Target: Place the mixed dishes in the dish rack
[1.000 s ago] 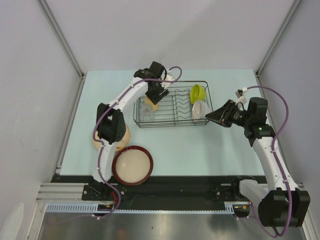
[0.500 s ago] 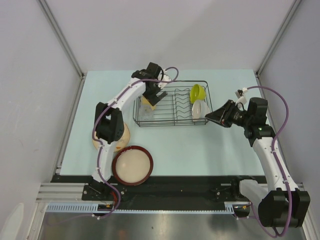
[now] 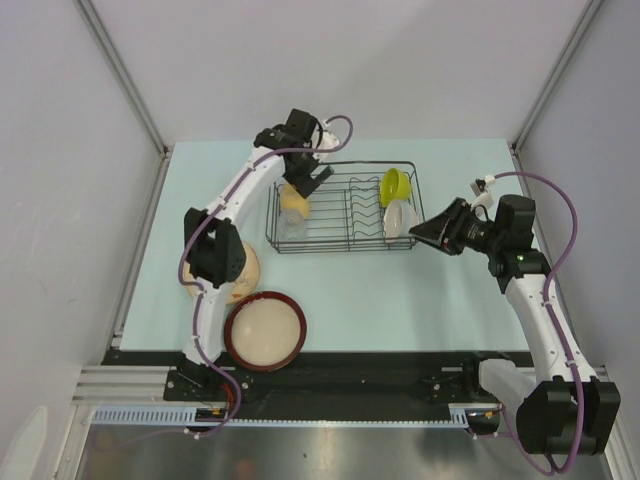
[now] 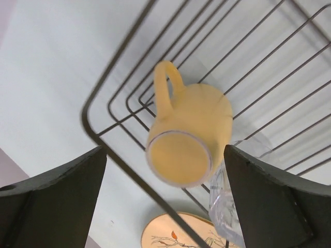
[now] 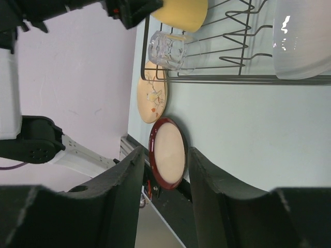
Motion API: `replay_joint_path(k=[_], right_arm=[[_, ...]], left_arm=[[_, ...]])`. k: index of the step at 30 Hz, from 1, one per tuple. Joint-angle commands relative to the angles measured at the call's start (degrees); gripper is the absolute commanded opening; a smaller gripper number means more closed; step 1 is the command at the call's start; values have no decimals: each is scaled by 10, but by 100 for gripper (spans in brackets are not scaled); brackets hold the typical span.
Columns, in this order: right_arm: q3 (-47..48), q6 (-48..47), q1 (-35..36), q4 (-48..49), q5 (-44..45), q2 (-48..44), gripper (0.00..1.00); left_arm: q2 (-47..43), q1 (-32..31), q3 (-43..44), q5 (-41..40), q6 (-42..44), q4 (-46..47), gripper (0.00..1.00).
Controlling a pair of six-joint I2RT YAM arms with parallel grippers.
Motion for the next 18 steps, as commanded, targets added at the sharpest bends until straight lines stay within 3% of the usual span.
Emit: replay_joint_path(k=[1,4,7,10,11,13,14,18], right_arm=[[-2,-17,7,8,7,-2,45],[-2,-30,60,22,6,6,46],[-2,-53,130,22,-12,33,46],[-1,-94,205,11,-25,77,47],[-1,-119,221,5,-25,91,47],[0,-140,264,2,-9,125,47],[1,-155,277,3,-2,136,47],[6,-163,321,39,9,201,46]], left_arm=[[-97,11,80,30,-21,-32,100],[-158,31,77,61,-21,-59,100],[-223,84,11,129,-12,-82,100],[-331,148,-144,162,44,-79,100],[-393,172,-247,160,83,-72,100],[-454,184,-357,135,121,-49,100],[-520,188,-462,124,154,-41,100],[-650,193,-652,114,207,-18,100]])
